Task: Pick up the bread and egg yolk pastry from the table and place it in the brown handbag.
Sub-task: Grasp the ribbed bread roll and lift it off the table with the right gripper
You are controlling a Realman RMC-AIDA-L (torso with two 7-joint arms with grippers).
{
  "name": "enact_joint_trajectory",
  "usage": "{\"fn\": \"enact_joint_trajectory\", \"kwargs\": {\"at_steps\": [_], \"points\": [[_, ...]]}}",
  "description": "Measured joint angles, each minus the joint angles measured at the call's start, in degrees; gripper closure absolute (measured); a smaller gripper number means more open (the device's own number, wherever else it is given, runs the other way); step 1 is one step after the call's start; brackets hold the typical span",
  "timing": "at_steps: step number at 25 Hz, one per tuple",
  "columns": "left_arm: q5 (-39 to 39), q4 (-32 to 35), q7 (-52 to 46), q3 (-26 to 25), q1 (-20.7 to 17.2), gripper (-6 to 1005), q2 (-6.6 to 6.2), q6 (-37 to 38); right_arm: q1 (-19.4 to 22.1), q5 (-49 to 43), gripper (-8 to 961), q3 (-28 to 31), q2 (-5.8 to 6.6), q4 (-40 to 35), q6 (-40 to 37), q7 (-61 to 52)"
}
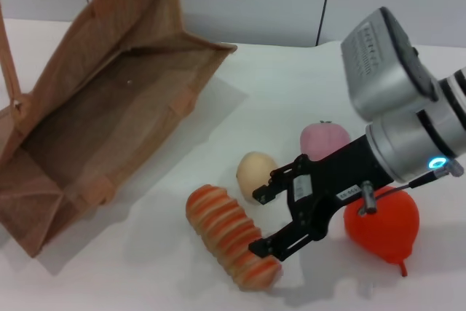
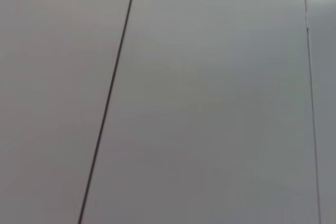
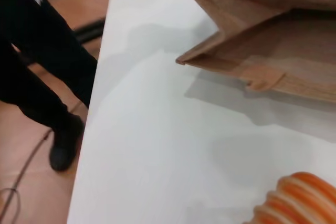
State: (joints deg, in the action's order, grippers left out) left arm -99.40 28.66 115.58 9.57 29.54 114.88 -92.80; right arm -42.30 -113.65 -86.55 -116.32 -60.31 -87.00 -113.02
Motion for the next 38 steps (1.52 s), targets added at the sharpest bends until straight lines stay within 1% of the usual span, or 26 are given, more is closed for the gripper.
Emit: {"fn": "enact_joint_trajectory", "kwargs": {"at_steps": [2,4,8,13,15,22,29,33,35,38], "points": [[0.0,0.0,0.0,-0.9,0.1,906,-0.01,0.0,2.2,-0.1,75,-2.9,0.28,-6.9,0.6,-4.0],[0.2,0.0,0.0,-1.9,0.0,906,-0.02,0.0,2.9,-0.1,75,-4.7,0.36,-10.9,1.0,-5.7],[0.5,0.0,0.0,-2.4,0.2,906,-0.02,0.0,3.5,-0.2,79,-9.4,0.24,-10.3,4.9,-8.0],[0.2,0.0,-0.1,-2.4,0.0,906,-0.01,0.0,3.5,-0.4,91,-19.7,0.31,-10.0,14.5,-14.3],[0.1,0.0,-0.1,-2.7,0.1,906,-0.01,0.0,3.0,-0.6,97,-22.1,0.37,-9.9,16.8,-15.9],[0.5,0.0,-0.1,-3.6,0.7,906,-0.01,0.0,2.2,-0.8,115,-25.1,0.25,-8.6,20.5,-19.2],[0.5,0.0,-0.1,-3.6,1.0,906,-0.01,0.0,0.0,-1.3,133,-27.7,0.29,-4.2,26.3,-21.4],[0.6,0.0,-0.1,-3.6,1.1,906,-0.01,0.0,-0.3,-4.3,143,-28.9,0.39,-3.8,29.0,-24.6],[0.6,0.0,-0.1,-3.6,1.1,906,-0.01,0.0,-0.6,-6.5,148,-29.2,0.34,-3.3,29.6,-26.4],[0.7,0.0,-0.1,-3.6,1.2,906,-0.01,0.0,-1.0,-7.2,156,-29.8,0.36,-2.1,29.9,-27.3]]}}
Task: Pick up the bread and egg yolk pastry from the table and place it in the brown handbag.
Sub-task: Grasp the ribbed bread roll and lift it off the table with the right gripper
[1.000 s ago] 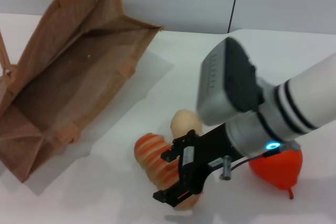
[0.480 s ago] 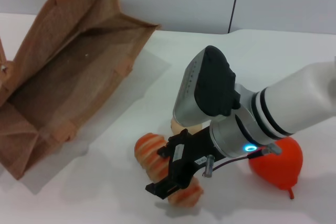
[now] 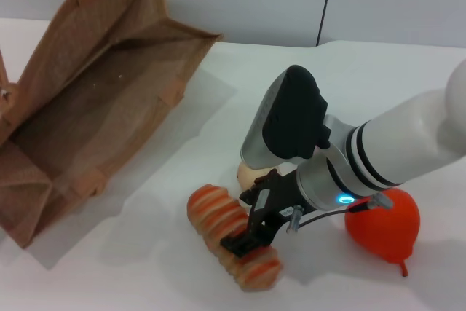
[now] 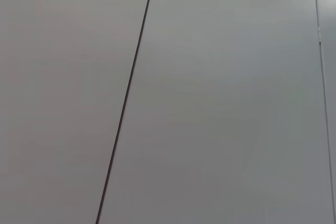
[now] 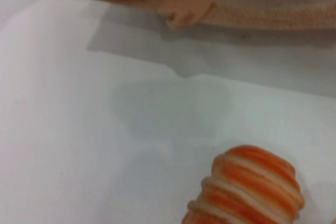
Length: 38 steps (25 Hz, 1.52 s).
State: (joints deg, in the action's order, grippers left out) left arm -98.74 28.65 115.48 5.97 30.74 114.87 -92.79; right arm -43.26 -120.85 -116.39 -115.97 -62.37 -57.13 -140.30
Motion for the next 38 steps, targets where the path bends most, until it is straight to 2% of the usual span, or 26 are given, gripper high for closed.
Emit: {"fn": "enact_joint_trajectory", "kwargs": {"at_steps": [6,17,23,38], "points": [[0.0,0.0,0.0,0.0,0.3,906,0.00,0.1,-1.7,0.4,172,-0.4,-0.09,3.1,-1.0,-0.2],[0.1,0.0,0.0,0.0,0.4,905,0.00,0.4,-2.5,0.4,200,-1.9,-0.14,2.6,-2.0,-1.1],[0.1,-0.4,0.3,0.0,0.4,905,0.03,0.8,-2.4,0.3,328,-2.5,-0.07,1.3,-2.4,-1.0],[0.1,-0.3,0.3,0.4,0.1,905,-0.01,1.2,-1.7,0.3,435,-2.5,0.05,-4.0,-6.8,1.3]]}}
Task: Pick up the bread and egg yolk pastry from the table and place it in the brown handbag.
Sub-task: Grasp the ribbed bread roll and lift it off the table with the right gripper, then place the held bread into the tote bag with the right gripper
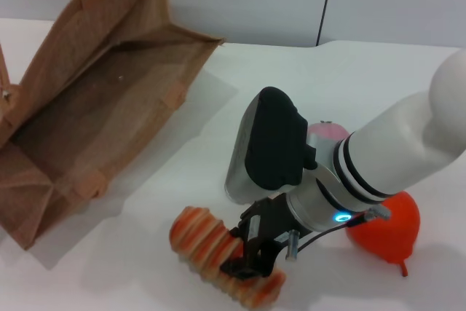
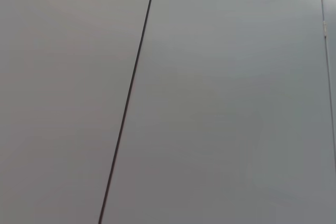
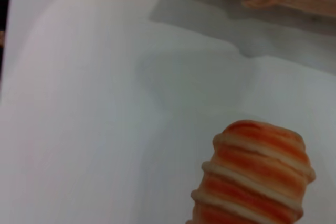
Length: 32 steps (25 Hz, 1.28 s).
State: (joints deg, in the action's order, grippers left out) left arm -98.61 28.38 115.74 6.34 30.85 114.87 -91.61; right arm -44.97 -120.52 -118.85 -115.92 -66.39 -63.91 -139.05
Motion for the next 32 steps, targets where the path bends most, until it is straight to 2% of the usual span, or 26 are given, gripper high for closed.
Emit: {"fn": "enact_joint_trajectory", "kwargs": {"at_steps": [8,14,21,32], "points": [[1.1,-0.1,-0.1,0.1,0.6,905,0.04,0.2,1.5,-1.4,506,2.1,0.51,-8.5,-2.6,1.0],[3.6,-0.2,-0.2,0.3,3.0,905,0.48,0.1,1.2,-6.7,553,3.5,0.19,-11.9,-1.3,0.8],[6.6,-0.3,-1.3,0.3,5.5,905,1.18,-0.5,-2.0,-8.8,612,3.6,0.16,-9.5,4.6,0.5],[10.4,-1.6,-2.4,0.5,8.4,905,1.27,-2.0,-5.8,-17.2,642,3.7,0.08,-4.3,10.7,-5.3]]}}
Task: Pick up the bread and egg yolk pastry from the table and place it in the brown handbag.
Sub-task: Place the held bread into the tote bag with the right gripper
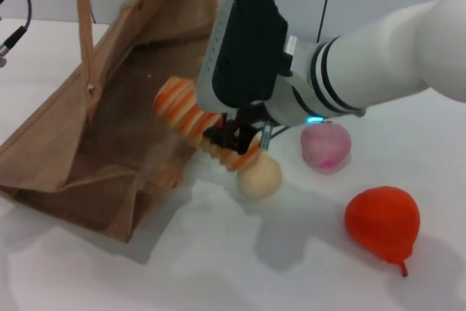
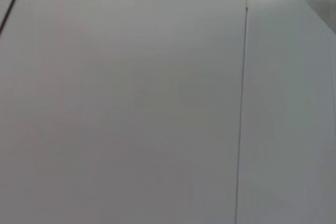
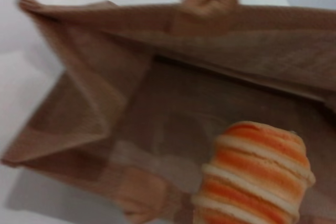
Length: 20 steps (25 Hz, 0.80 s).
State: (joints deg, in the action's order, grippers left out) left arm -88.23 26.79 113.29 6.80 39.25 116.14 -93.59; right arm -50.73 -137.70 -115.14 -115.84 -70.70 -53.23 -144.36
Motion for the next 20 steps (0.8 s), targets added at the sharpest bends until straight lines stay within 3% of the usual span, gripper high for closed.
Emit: {"fn": "enact_joint_trajectory", "kwargs": {"at_steps": [7,20], "points": [[0.9,-2.5,1.2,3.0,1.4,905,0.00,0.8,0.3,-5.6,644,-0.6,-0.05,0.2,4.6,-0.9],[1.6,-4.5,1.9,3.7,2.6,905,-0.04,1.1,0.6,-17.2,678,-10.0,-0.54,0.6,17.1,-1.4]]}}
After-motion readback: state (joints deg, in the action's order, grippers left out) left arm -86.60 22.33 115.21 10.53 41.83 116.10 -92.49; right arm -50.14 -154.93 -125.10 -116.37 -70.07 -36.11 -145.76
